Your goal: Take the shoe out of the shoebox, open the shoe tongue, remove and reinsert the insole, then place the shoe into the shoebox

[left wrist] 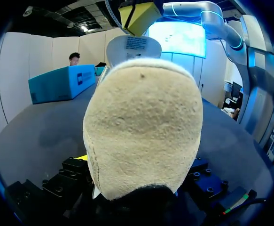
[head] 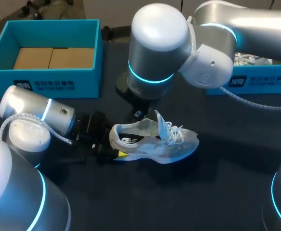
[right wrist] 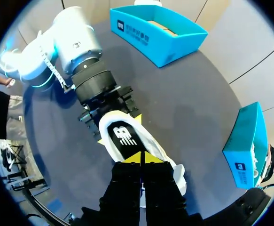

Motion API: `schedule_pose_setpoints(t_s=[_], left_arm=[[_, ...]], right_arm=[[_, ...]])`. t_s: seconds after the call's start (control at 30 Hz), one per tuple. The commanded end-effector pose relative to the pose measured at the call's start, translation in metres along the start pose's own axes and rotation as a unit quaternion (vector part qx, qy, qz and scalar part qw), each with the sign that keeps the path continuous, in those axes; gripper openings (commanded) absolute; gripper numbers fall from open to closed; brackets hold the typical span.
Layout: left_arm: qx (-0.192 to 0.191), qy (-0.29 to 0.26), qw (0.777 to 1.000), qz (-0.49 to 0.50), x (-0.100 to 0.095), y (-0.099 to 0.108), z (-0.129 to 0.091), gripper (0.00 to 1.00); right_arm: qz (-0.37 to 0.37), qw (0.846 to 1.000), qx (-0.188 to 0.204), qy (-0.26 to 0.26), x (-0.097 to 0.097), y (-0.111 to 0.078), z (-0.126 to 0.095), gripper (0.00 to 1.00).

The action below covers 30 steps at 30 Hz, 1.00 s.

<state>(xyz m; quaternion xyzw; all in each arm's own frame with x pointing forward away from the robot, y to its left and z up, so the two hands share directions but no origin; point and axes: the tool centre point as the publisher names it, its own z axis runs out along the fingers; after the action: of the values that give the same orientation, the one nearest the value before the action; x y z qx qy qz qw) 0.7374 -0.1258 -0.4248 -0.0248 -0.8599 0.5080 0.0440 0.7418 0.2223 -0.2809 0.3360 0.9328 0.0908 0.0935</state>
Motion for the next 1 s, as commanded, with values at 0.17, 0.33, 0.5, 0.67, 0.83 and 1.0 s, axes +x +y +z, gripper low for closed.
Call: schedule_pose_setpoints(t_s=[0.17, 0.33, 0.5, 0.67, 0.83, 1.0], left_arm=[[-0.002, -0.001, 1.0, 0.0, 0.002, 0.001, 0.001, 0.0], [-0.002, -0.001, 1.0, 0.0, 0.002, 0.001, 0.001, 0.0], [-0.002, -0.001, 1.0, 0.0, 0.002, 0.001, 0.001, 0.0], [-0.002, -0.001, 1.0, 0.0, 0.002, 0.001, 0.001, 0.0], [-0.002, -0.001, 1.0, 0.0, 0.002, 0.001, 0.001, 0.0], [-0.002, -0.001, 1.0, 0.0, 0.002, 0.001, 0.001, 0.0]], right_arm=[[0.0, 1.0, -0.002, 0.001, -0.001, -0.002, 0.001, 0.0], [-0.071, 0.997, 0.035, -0.003, 0.004, 0.005, 0.002, 0.0], [-0.147, 0.986, 0.072, -0.005, 0.013, 0.007, 0.015, 0.0], [-0.176, 0.981, 0.077, -0.002, 0.017, 0.004, 0.03, 0.0], [-0.192, 0.979, 0.074, 0.002, 0.017, 0.001, 0.046, 0.0], [-0.202, 0.977, 0.071, 0.002, 0.012, -0.005, 0.06, 0.0]])
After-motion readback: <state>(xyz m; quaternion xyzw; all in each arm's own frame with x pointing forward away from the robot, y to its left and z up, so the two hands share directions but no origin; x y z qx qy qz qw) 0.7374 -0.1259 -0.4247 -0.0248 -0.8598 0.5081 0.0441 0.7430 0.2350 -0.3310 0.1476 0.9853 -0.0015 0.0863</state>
